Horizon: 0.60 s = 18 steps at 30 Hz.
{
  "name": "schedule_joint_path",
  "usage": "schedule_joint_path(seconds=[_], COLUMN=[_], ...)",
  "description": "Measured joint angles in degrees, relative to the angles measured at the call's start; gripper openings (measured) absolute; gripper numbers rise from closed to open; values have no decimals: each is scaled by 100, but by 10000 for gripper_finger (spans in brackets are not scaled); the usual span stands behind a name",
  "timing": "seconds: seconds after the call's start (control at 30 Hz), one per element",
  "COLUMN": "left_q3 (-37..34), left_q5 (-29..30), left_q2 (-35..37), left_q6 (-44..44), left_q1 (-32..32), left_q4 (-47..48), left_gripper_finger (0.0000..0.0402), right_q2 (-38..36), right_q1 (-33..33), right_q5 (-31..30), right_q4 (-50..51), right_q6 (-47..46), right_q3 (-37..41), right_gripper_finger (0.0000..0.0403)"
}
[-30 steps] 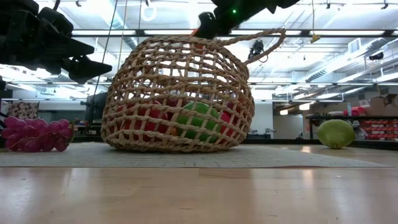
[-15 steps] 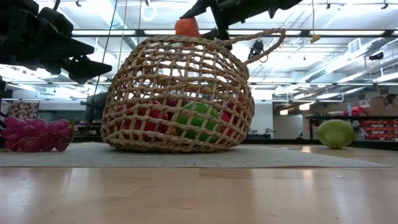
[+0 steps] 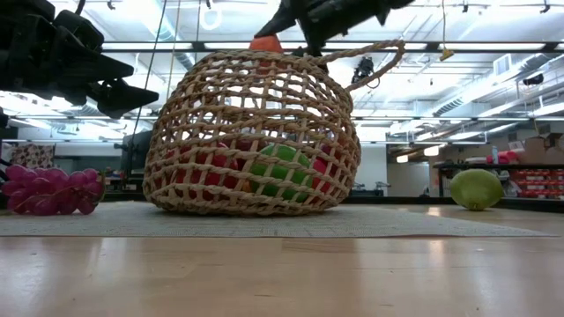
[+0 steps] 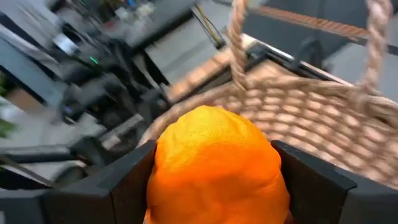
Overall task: Build produce basket
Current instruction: Put the orange into the brown basket
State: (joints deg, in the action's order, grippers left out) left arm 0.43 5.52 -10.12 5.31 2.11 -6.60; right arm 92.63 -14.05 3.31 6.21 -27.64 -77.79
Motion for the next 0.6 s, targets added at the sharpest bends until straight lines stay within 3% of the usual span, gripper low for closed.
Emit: schedule_joint_path(seconds=[0.2, 0.3, 0.47, 0.6], left_q3=[0, 0, 0, 0], left_q5=[0, 0, 2, -2], left_q2=[0, 1, 1, 1], left_q6=[-1, 0, 0, 0], left_q1=[-2, -1, -1, 0], left_q4=[-5, -2, -3, -14], left_gripper_finger=[386, 386, 386, 386], right_q2=[814, 1288, 1945, 2188], right_q1=[21, -43, -193, -265], right_q5=[-51, 205, 400, 259], right_q4=[1470, 2251, 3219, 3406], right_q6=[504, 704, 1269, 2162], right_q3=[-1361, -1984, -2681, -2903], right_gripper_finger=[305, 305, 305, 308])
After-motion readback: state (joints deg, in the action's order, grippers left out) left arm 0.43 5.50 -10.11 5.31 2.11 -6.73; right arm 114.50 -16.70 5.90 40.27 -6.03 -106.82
